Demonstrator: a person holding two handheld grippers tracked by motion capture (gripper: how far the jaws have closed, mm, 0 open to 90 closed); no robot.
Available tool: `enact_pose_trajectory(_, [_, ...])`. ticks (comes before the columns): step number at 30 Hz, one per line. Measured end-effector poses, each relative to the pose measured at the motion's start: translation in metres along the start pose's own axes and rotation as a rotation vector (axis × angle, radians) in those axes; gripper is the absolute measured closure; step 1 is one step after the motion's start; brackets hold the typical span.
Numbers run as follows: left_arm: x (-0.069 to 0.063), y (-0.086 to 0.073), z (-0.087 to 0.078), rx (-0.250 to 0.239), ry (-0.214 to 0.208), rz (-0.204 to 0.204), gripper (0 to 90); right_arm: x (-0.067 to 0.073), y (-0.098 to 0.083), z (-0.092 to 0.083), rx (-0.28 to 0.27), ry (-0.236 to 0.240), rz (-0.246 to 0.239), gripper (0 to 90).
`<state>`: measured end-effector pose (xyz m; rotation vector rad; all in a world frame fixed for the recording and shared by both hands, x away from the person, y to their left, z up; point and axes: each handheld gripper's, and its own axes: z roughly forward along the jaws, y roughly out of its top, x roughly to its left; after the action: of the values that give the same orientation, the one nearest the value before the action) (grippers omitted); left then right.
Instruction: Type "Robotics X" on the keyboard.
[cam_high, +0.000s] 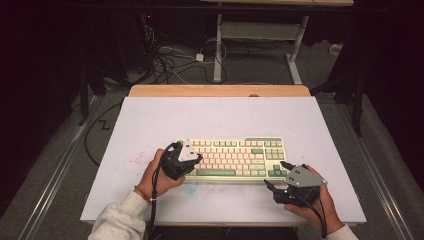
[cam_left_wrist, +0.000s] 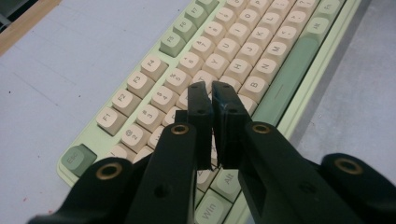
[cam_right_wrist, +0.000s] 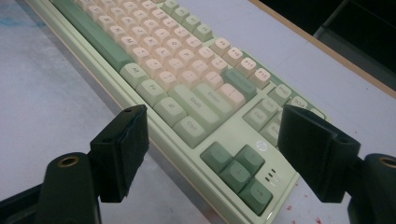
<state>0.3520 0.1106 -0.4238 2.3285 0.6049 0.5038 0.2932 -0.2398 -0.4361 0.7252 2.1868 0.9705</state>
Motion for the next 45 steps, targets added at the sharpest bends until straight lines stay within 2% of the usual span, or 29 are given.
enact_pose_trajectory(4, [-0.004, 0.0, 0.001, 0.011, -0.011, 0.019, 83.8, 0.0, -0.001, 0.0, 0.002, 0.004, -0.001, 24.9])
enact_pose_trajectory(12, [-0.01, 0.0, 0.003, 0.021, -0.029, 0.032, 83.6, 0.003, -0.001, 0.003, 0.008, 0.017, -0.009, 24.9])
enact_pose_trajectory(25, [-0.018, -0.003, 0.015, 0.064, -0.05, 0.065, 83.2, 0.004, -0.002, 0.005, 0.015, 0.024, -0.015, 24.9])
enact_pose_trajectory(41, [-0.018, -0.006, 0.021, 0.088, -0.049, 0.07, 82.9, 0.005, -0.002, 0.006, 0.023, 0.032, -0.02, 24.9])
enact_pose_trajectory(45, [-0.019, -0.008, 0.026, 0.109, -0.047, 0.082, 83.9, 0.006, -0.002, 0.007, 0.027, 0.036, -0.025, 24.9])
